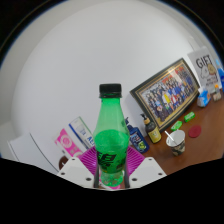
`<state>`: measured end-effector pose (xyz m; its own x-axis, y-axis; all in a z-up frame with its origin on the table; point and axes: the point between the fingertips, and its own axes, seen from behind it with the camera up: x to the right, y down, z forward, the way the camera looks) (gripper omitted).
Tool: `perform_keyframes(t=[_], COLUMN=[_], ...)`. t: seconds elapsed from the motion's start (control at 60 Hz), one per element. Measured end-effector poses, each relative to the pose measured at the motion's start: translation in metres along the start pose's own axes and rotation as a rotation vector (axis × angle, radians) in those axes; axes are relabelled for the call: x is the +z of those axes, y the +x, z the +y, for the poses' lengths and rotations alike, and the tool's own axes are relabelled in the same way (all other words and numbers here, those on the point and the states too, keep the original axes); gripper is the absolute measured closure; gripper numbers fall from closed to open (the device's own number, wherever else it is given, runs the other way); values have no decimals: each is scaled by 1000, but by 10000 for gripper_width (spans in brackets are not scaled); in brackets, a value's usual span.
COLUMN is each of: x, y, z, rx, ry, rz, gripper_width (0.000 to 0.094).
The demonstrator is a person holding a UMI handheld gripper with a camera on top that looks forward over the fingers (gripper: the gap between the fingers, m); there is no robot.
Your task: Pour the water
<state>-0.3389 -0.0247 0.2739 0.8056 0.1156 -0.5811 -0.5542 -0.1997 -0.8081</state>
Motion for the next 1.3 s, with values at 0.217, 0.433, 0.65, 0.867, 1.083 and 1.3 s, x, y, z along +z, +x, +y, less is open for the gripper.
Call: perform_keyframes(t=[0.217,0.433,0.65,0.867,1.083,1.3], x=[79,122,135,132,119,97], y=[59,99,112,105,105,143], z=[-47,-33,-9,-7,-63,-168], rx=[708,1301,1586,1483,791,-38], ry=[7,-35,-64,-128,-118,30], rz=[-56,-126,-144,-137,-110,-26], gripper_width=[596,597,597,596,595,596])
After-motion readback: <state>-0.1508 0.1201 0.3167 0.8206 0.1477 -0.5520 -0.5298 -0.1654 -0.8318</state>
